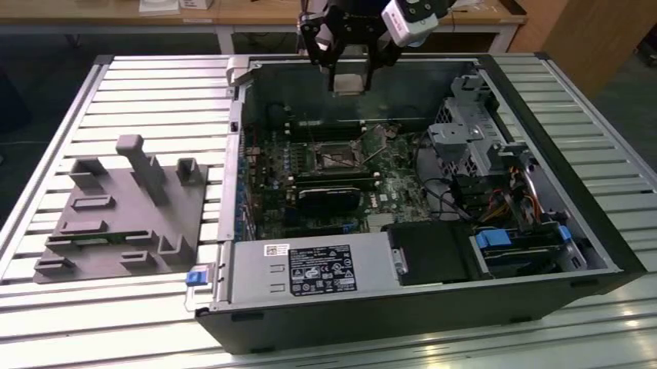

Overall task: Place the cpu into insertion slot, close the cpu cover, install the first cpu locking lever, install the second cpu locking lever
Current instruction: 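Place the cpu into insertion slot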

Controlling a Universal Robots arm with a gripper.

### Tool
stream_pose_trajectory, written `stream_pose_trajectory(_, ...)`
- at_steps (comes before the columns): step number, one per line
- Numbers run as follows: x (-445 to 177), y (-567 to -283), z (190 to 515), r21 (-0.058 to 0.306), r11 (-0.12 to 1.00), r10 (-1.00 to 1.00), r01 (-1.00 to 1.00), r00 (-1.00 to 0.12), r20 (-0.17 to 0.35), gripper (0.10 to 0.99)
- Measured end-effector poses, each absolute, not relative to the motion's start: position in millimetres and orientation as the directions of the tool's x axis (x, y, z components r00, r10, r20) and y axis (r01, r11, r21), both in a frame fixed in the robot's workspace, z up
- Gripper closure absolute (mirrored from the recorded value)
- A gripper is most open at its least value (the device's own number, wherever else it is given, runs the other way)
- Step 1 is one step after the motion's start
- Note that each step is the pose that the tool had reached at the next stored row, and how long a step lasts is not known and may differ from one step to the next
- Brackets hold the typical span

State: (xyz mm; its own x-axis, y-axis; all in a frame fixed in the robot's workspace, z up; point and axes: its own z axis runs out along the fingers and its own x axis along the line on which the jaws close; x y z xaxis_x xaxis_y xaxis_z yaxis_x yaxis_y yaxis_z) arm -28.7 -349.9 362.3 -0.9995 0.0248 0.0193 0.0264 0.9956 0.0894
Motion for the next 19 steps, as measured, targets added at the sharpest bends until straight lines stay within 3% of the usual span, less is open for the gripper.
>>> stream_pose_trajectory(19,-29,-350,350,0.088,0.996,0.025,0.026,-1.000,0.019,0.549)
